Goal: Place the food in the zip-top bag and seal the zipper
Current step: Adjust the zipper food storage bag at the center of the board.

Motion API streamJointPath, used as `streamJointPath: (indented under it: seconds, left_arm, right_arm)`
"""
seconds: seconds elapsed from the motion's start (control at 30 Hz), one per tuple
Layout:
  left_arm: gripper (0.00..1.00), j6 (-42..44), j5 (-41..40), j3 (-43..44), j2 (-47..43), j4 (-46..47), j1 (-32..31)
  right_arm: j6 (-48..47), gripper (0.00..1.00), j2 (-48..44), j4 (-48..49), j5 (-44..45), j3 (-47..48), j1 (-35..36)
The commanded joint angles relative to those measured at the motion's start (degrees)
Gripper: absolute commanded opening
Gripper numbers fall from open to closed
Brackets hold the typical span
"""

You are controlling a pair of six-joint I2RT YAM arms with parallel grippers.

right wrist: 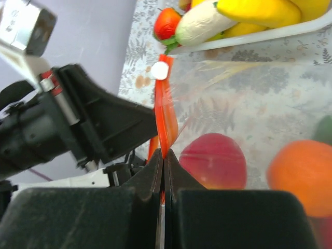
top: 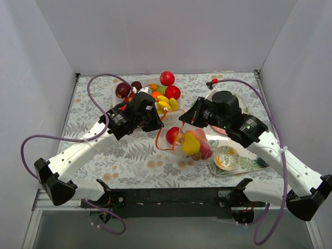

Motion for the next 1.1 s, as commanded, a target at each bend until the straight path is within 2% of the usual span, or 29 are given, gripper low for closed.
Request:
streamJointPath:
  seconds: [0.0, 0.1, 0.17, 0.27, 0.4, 0.57, 0.63, 0.73, 0.83, 0.87, 1.0, 1.07]
  left_arm:
    - [0.00, -1.94, 6.35, -2.50, -3.80, 0.01, 0.44]
    - [0.00, -2.82, 11.19, -5.66, -5.99, 0.63, 0.18]
    - [0.00, -2.30, 10.76, -8.47, -6.18, -0.86, 0.09]
    - [0.00, -1.95, 9.71, -10.15, -6.44, -0.78, 0.09]
    - [0.00, -1.51, 5.41, -5.51, -6.88, -1.92, 0.09]
    - [0.00, 0.86, 0.91, 0.22, -5.48, -3.33, 1.76]
    - [0.00, 1.83, 0.39, -0.04, -4.52, -2.10, 2.20]
    - [0.19, 3.32, -0.85, -2.41, -4.51, 2.63, 2.73]
    - [0.39, 4.91, -1.63, -0.93, -4.07, 7.03, 3.17]
    - [0.55, 5.17, -2.33, -0.14, -3.90, 7.57, 3.17]
    - [0.69, 7.89, -5.15, 3.81, -3.55, 9.77, 4.40]
    - [0.71, 9.39, -5.15, 6.27, -2.84, 10.03, 6.93]
  right_arm:
    - [-1.70, 0.01, 1.55, 3.63, -6.96, -4.14, -7.91]
    - [-2.84, 0.01, 3.22, 4.08, -7.89, -4.77, -10.66]
    - [-3.19, 0.01, 4.10, 4.86, -7.09, -5.73, -10.84]
    - [-1.54, 0.01, 4.45, 7.41, -12.00, -9.16, -10.58]
    - [-1.35, 0.01, 0.77, 8.57, -11.49, -12.60, -10.14]
    - [-3.63, 0.01, -3.55, 4.00, -7.62, -5.75, -10.05]
    - [-4.34, 0.01, -2.41, 2.32, -10.33, -3.73, -10.05]
    - [-2.24, 0.01, -4.25, 7.22, -12.37, -7.65, -9.70]
    - [-2.23, 0.01, -3.99, 7.42, -13.59, -7.85, -9.70]
    - [-2.05, 0.01, -3.81, 8.11, -14.81, -7.93, -9.79]
    - [-2.23, 0.01, -3.20, 8.65, -15.35, -7.76, -9.70]
    - [-2.58, 0.01, -3.11, 8.56, -15.53, -7.58, -9.79]
